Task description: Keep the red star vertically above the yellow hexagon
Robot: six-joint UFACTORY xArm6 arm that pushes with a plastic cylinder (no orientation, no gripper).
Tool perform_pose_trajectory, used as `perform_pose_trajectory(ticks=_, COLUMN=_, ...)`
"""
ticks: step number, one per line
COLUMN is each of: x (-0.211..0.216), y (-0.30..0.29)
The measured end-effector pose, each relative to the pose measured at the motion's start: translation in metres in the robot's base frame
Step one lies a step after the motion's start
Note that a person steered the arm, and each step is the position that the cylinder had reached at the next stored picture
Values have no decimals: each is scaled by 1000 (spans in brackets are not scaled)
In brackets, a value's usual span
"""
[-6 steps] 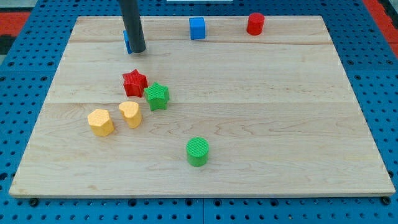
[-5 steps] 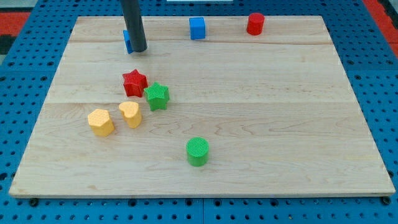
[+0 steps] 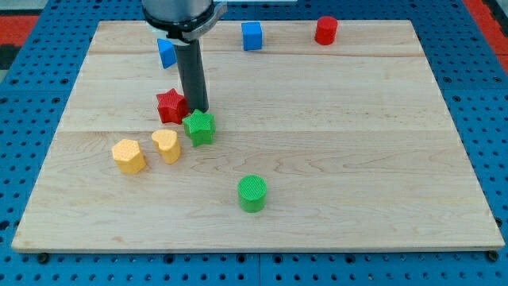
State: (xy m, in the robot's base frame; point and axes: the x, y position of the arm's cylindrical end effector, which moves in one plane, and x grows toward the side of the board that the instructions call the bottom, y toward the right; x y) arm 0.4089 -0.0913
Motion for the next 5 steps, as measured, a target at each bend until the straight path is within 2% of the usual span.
perform_pose_trajectory(ticks=1, x=10, y=-33)
perform_pose_trajectory(ticks=4, x=11, y=-80)
perform_pose_trajectory(ticks=5, x=18, y=-119)
